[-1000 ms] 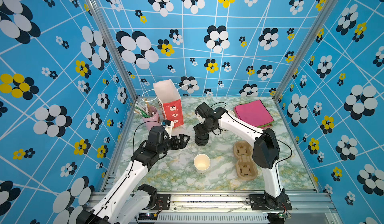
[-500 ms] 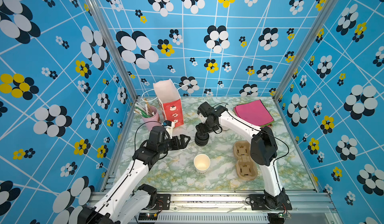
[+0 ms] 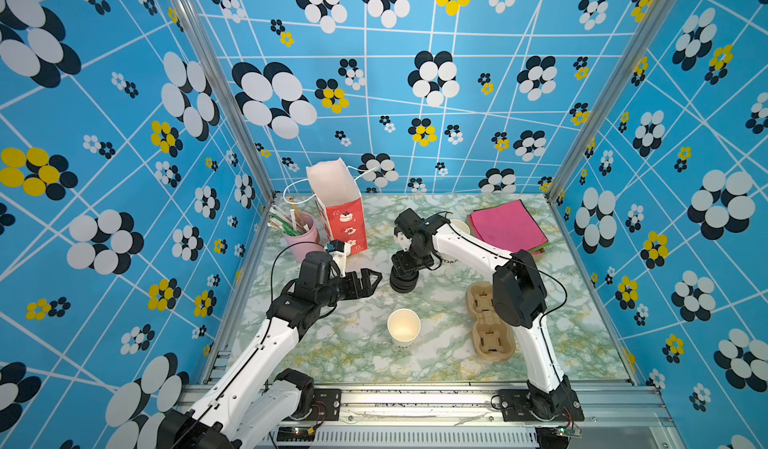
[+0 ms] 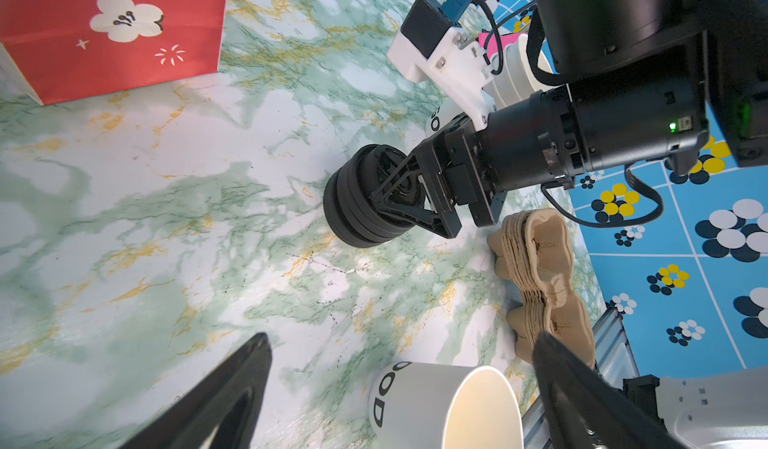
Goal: Pack the takeout coffee
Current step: 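Lower the right gripper and grasp the top black lid, then lift the black lid off the stack with the right gripper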
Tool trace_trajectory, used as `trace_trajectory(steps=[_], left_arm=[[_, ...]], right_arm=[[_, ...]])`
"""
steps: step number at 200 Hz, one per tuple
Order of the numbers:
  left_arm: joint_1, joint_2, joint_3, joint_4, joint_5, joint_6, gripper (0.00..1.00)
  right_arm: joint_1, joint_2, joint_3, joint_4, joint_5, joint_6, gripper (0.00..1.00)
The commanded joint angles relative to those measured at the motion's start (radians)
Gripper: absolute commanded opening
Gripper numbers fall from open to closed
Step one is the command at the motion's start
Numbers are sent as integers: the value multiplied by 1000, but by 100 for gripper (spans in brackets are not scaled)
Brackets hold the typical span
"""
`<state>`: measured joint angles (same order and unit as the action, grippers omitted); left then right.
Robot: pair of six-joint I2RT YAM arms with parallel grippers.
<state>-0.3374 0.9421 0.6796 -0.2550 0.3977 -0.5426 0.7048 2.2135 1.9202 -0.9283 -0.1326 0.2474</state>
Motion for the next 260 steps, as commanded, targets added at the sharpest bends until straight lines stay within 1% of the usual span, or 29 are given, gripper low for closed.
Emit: trace_trajectory(steps=[1, 53, 77, 108, 111, 120, 220, 260], left_arm=[[10, 8, -18, 21, 18, -7, 99], [12, 7, -24, 23, 18, -7, 99], [12, 7, -27, 23, 18, -8, 99], [12, 3, -31, 23, 18, -9, 99], [12, 3, -30, 23, 18, -8, 99], [12, 1, -33, 23, 18, -8, 99], [16, -17, -44, 19, 16, -10, 99], [18, -18, -43, 20, 17, -12, 99]], right_arm=[[-6, 24, 16, -18, -6, 1, 72], [-7, 19, 16, -16, 18, -7, 62], [-8, -11, 15, -4, 45, -16, 60], [-7, -30, 16, 6, 70, -30, 59], [-7, -59, 17, 8, 71, -30, 59], [-7, -71, 14, 9, 75, -32, 58], [-7, -124, 18, 11, 89, -36, 57], [-7, -191, 17, 4, 86, -45, 57]])
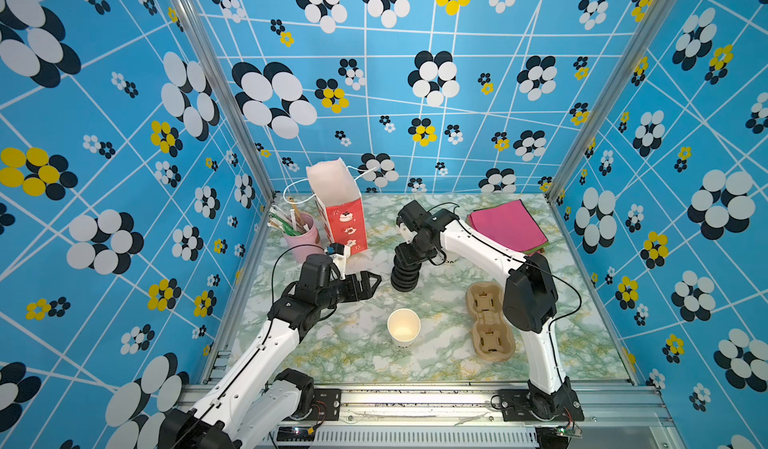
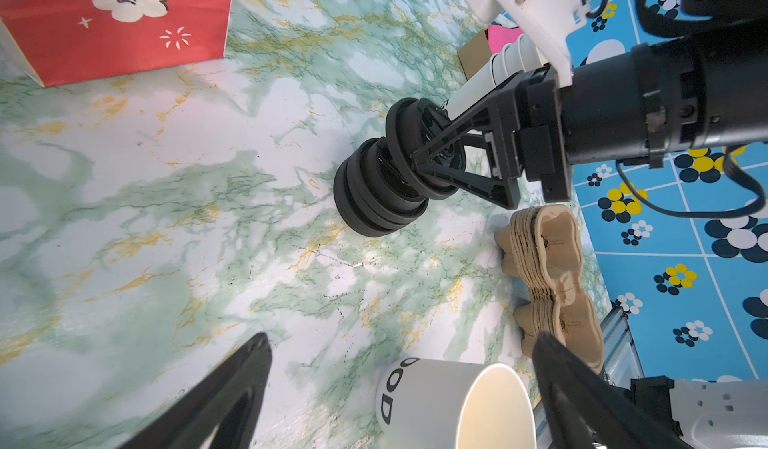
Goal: Pack the takeout coffee
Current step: 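Lift the black lid off the stack with the right gripper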
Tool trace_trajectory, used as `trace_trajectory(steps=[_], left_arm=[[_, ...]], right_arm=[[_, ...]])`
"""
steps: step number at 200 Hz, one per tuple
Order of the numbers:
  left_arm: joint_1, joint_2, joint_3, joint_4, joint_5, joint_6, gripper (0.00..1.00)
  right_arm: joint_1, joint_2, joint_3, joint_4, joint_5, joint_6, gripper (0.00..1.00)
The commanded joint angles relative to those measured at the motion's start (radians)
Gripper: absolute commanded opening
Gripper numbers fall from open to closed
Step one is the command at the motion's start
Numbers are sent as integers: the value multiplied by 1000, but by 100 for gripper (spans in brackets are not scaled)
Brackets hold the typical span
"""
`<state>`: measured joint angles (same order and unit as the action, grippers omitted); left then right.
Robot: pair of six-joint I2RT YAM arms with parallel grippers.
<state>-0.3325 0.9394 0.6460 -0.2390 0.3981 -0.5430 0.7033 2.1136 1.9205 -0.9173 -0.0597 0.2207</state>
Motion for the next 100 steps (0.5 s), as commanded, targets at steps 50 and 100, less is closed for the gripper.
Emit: trace_trajectory(steps=[50, 100], left_arm=[[13, -23, -12, 11, 23, -15, 99], [13, -31, -14, 23, 36, -19, 99]], right_arm=[[-1, -211, -18, -25, -5, -57, 57], [32, -337, -106, -44, -26, -114, 57]])
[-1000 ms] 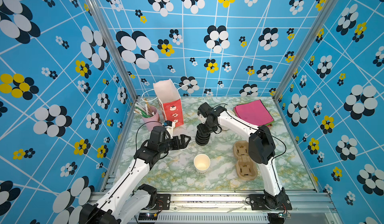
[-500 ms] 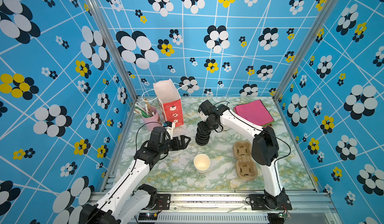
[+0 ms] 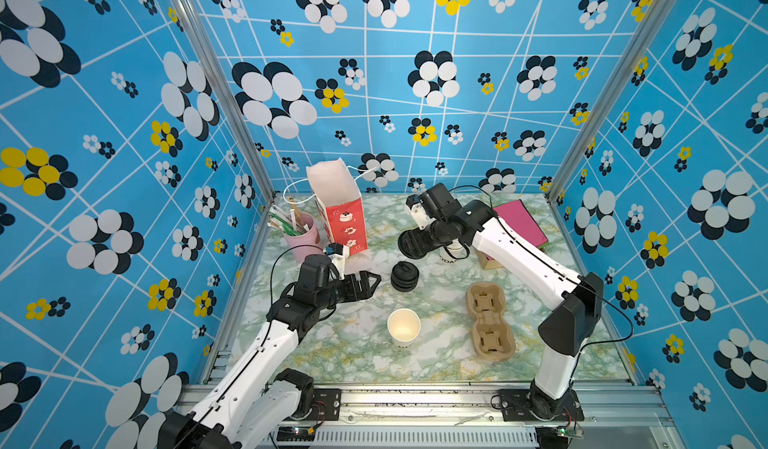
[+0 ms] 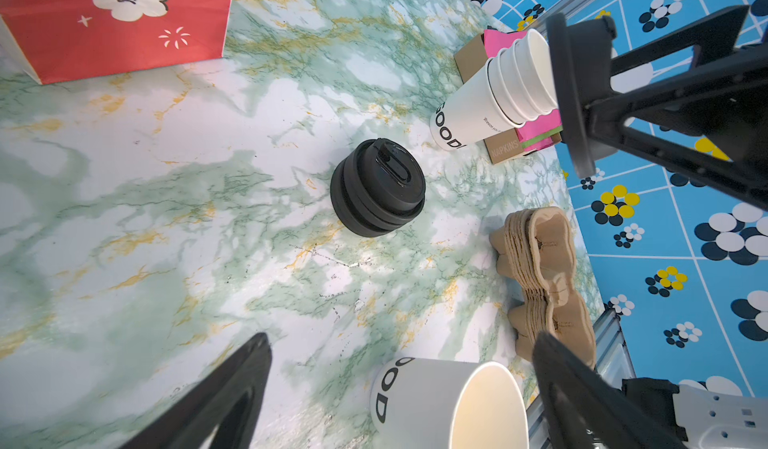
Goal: Pack the takeout coffee
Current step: 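Lift the black lid off the stack with the right gripper, then carry the black lid over the white cup and lower it onto the rim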
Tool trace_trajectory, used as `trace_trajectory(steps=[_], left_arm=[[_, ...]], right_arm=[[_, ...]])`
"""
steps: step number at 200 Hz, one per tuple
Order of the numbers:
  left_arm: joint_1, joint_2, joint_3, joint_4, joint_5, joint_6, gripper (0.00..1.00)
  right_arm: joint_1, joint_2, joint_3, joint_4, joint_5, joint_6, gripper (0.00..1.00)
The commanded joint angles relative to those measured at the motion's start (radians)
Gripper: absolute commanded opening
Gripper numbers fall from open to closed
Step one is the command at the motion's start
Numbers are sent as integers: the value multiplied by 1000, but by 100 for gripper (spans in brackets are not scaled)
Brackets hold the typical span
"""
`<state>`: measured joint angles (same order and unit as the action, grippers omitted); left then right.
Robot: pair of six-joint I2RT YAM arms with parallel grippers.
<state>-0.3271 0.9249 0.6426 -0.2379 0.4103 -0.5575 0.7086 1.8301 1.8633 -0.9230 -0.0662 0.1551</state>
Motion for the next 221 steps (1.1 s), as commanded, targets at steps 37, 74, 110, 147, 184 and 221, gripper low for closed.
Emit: trace_trajectory(steps=[37, 74, 110, 147, 184, 221], left_arm=[[8, -22, -10, 26, 35, -1, 99], [8, -38, -11, 16, 42, 4, 99], [7, -62, -20, 0, 45, 11, 99], [7, -81, -31, -8, 45, 6, 99], [7, -87, -37, -14, 48, 5, 99], [7, -92, -43, -18, 48, 3, 99]], right_arm=[[94, -124, -114, -69, -27, -102, 57], [177, -174, -184, -90, -28, -121, 57], [250, -215, -254, -84, -15, -124, 58], [308, -242, -344, -58, -6, -121, 58], [347, -245, -387, -28, 21, -111, 59], [372, -233, -419, 1, 41, -105, 61]])
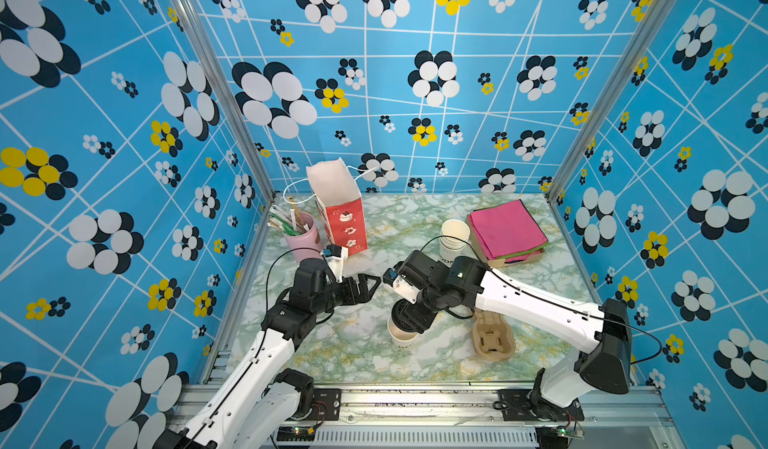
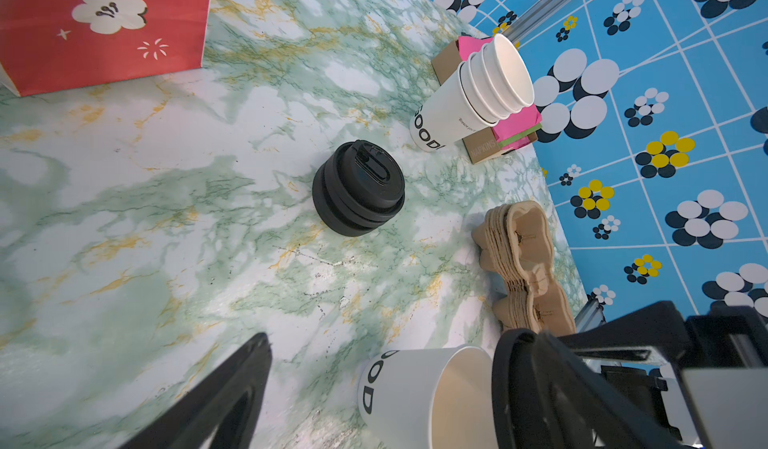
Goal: Pack the takeout coffee
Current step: 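Carry the black lid over the white cup and lower it onto the rim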
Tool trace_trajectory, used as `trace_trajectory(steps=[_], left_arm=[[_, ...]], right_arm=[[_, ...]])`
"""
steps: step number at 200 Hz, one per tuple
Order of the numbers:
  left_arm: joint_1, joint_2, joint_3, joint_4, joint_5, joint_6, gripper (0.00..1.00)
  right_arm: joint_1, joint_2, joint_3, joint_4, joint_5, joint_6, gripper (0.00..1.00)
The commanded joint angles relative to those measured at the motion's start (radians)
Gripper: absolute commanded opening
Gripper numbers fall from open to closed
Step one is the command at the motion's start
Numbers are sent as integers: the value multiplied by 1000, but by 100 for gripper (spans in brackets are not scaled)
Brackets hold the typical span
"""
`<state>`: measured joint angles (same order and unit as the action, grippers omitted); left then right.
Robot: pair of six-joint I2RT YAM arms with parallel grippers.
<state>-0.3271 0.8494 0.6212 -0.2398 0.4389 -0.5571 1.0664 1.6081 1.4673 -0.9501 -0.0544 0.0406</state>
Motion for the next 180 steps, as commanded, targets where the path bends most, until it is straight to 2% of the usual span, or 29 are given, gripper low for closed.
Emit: trace_trajectory(steps=[1, 180], left_arm=[[6, -16, -22, -15, 20, 3, 99], [6, 5, -25, -14, 18, 7, 99]], right_arm=[[15, -11, -24, 29, 30, 10, 61], [56, 65, -59, 68, 64, 6, 61]])
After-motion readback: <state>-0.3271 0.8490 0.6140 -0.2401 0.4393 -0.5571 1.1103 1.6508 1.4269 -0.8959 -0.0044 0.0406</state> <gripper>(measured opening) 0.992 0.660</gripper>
